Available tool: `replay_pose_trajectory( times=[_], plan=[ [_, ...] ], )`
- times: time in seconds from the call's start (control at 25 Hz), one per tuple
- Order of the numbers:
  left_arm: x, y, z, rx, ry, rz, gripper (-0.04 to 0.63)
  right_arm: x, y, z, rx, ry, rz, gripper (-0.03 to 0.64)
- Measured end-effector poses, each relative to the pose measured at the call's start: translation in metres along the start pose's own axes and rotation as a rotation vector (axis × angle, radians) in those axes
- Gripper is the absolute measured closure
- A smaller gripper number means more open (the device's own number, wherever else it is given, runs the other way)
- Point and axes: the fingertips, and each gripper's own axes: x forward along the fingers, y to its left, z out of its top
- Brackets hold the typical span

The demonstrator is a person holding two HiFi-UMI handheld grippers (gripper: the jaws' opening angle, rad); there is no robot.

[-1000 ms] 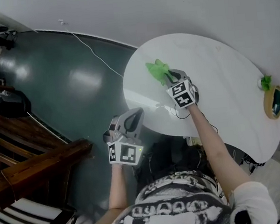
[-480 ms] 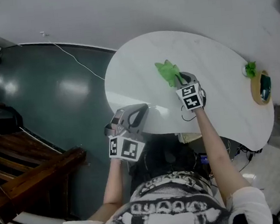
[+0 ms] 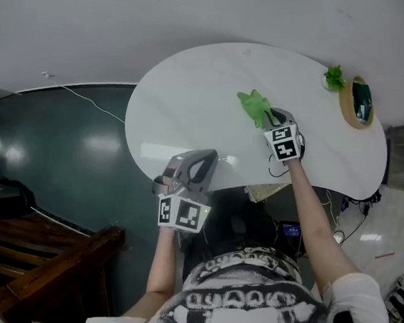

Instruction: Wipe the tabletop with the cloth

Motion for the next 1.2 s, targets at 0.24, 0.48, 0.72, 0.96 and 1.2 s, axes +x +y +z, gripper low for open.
replay_pose_trajectory(
  times=[0.24, 0.48, 0.72, 0.96, 1.2],
  plan=[
    [0.034, -0.044, 0.043, 0.008, -0.026, -0.051, 0.584, -0.038, -0.064, -0.055, 0.047, 0.025, -0.061, 0.561],
    [0.072, -0.087, 0.096, -0.035, -0.077, -0.085, 0.583, -0.075, -0.132, -0.112, 0.099, 0.042, -0.116, 0.561],
    [0.112, -0.129, 0.138, -0.009, -0.087, -0.117, 0.584, -0.116, -0.198, -0.168, 0.137, 0.068, -0.169, 0.561],
    [0.152, -0.168, 0.174, 0.023, -0.111, -0.155, 0.583, -0.158, -0.259, -0.230, 0.180, 0.096, -0.229, 0.561],
    [0.180, -0.195, 0.201, 0.064, -0.132, -0.201, 0.584, -0.204, -0.314, -0.291, 0.238, 0.140, -0.321, 0.561]
  ],
)
